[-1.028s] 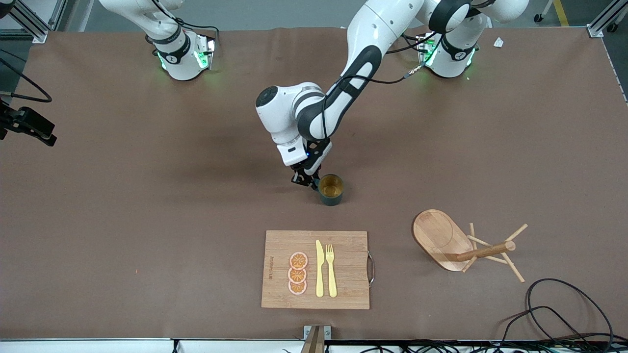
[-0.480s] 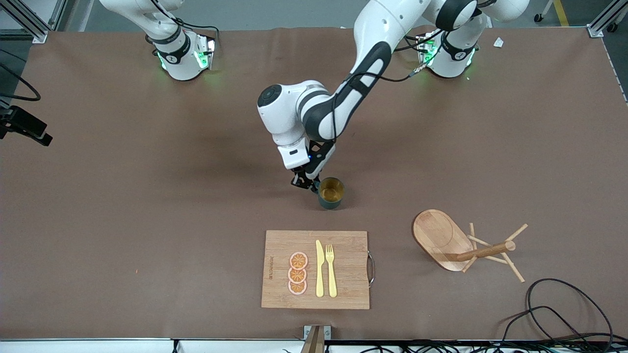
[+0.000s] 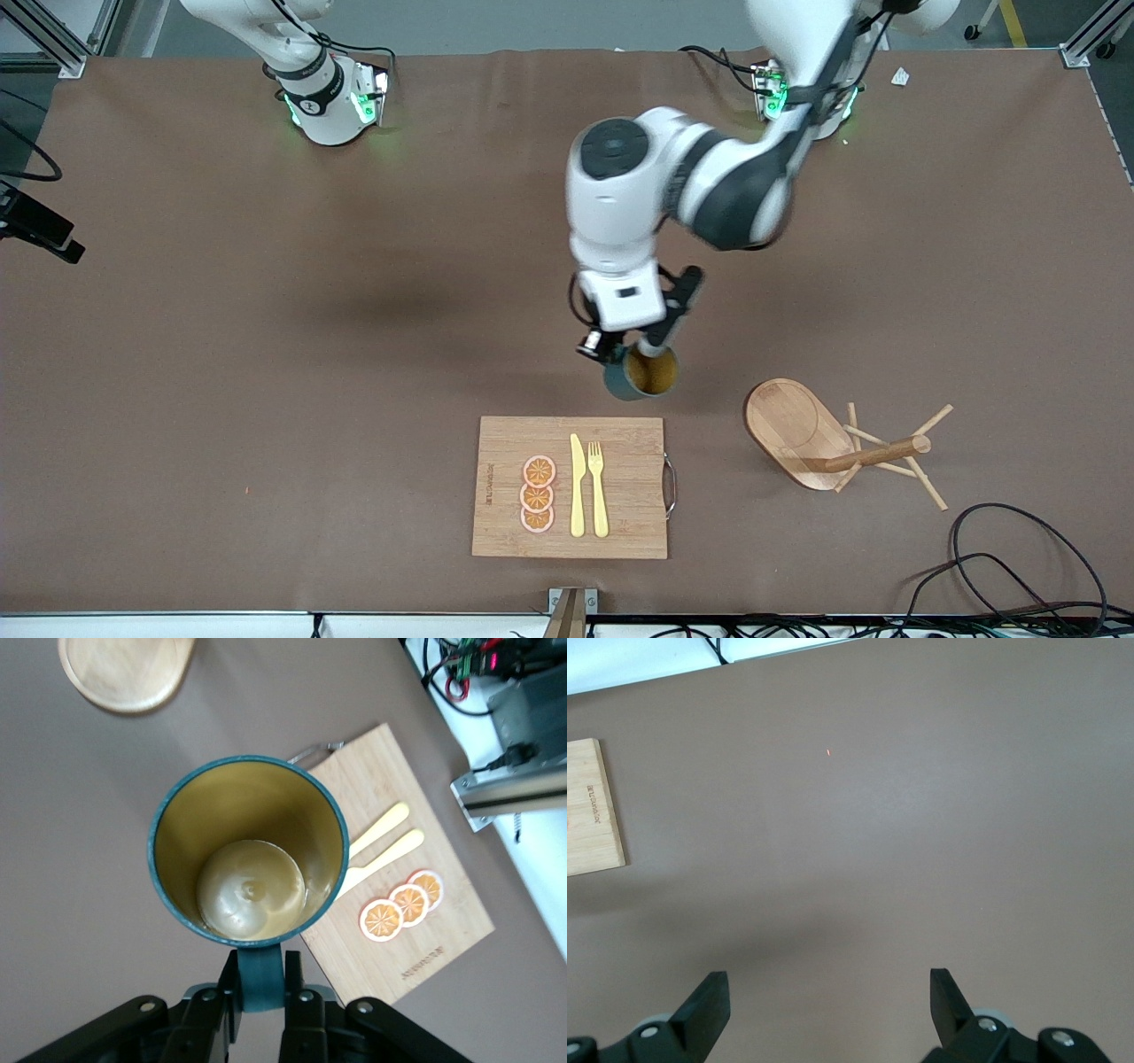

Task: Pass cup and hang on rack
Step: 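Carry the mug with the left gripper to the wooden rack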

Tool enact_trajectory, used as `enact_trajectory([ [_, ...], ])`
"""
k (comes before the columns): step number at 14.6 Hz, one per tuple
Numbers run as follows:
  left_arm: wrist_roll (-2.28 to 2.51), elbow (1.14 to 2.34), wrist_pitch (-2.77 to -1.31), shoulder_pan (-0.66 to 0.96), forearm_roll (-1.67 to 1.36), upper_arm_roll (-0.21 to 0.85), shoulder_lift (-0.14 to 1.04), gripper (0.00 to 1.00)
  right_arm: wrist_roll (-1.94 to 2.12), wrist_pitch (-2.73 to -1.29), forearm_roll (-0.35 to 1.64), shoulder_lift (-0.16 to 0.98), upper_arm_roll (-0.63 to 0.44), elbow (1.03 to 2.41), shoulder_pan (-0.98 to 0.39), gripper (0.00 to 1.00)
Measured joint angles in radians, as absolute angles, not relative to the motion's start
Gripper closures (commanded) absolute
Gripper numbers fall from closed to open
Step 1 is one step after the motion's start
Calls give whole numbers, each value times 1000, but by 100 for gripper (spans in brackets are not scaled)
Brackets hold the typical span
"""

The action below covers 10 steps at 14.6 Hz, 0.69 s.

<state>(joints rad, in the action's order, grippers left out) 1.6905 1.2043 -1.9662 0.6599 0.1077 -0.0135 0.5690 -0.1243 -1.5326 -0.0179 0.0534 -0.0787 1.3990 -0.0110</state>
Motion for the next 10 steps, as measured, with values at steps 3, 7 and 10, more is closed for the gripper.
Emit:
enact_trajectory([
  [3,1479,1208,-1906,519,-65,-15,496,98,-124,-1533,-18,53,-78,1397,-10,0],
  [7,1260,1211,-1895,335,-341,-12,462,99,-124,-1533,-16,53,-77,1397,-9,0],
  [10,1101,1216,-1880,217,-551,-12,461,99,-124,-1533,-16,53,-77,1397,-9,0],
])
